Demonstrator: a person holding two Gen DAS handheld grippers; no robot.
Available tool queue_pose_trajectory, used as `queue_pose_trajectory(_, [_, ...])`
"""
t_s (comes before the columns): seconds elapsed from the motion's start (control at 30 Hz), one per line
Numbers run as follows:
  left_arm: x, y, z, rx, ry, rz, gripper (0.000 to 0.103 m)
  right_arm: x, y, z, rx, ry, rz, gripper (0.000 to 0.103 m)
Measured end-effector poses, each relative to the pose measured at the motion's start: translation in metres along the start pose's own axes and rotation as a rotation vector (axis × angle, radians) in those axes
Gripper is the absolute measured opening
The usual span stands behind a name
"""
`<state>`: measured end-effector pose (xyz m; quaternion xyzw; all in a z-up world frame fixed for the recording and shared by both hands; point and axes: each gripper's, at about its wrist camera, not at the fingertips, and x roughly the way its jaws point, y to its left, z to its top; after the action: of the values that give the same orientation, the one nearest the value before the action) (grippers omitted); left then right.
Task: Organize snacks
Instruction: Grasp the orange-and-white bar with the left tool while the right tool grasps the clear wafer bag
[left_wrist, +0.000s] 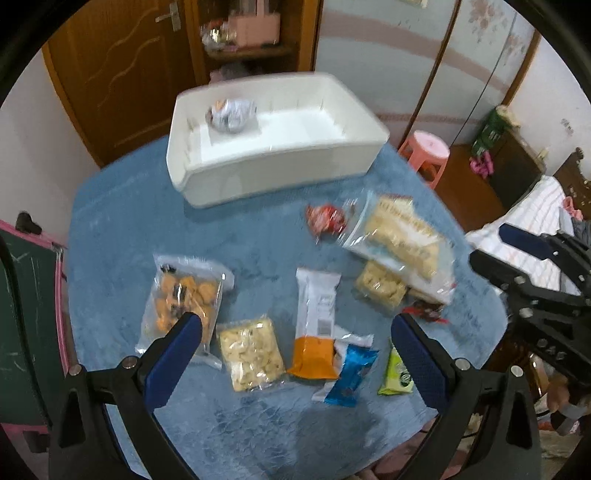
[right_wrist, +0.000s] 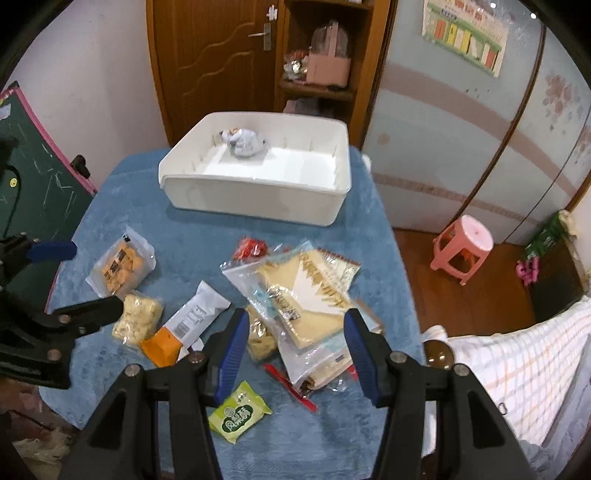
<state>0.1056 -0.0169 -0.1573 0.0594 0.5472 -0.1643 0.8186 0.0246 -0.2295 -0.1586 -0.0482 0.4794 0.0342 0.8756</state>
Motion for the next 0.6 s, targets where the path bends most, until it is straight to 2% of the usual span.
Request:
queue_pose_trajectory(0.17, [0.035,0.005,-0.008,-0.026,0.086,-0.005,0.097,0.02,0.005,0.0,-0.047,0.038,0.02,0.054])
queue_pose_trajectory(0.3, [0.062,0.005,-0.015,-0.048,0.155,-0.055,0.097,0.04,0.016,0.001,-0.114,0.069,0.02,0.054])
queue_pose_trajectory(0.5, [0.084,-0.002,-0.015,-0.054,0.173,-0.064,0.097,0.074,0.034,0.008,-0.188,0.097,0.021,0.054])
queue_pose_trajectory(0.53, [0.088,-0.003,-0.013,-0.055,0.177,-0.055,0.093,0.078,0.036,0.01,-0.2,0.097,0.017,0.054])
queue_pose_trajectory(0.6, [0.096,-0.003,-0.011,-0.062,0.194,-0.055,0.093,0.091,0.041,0.013,-0.226,0.098,-0.011,0.054])
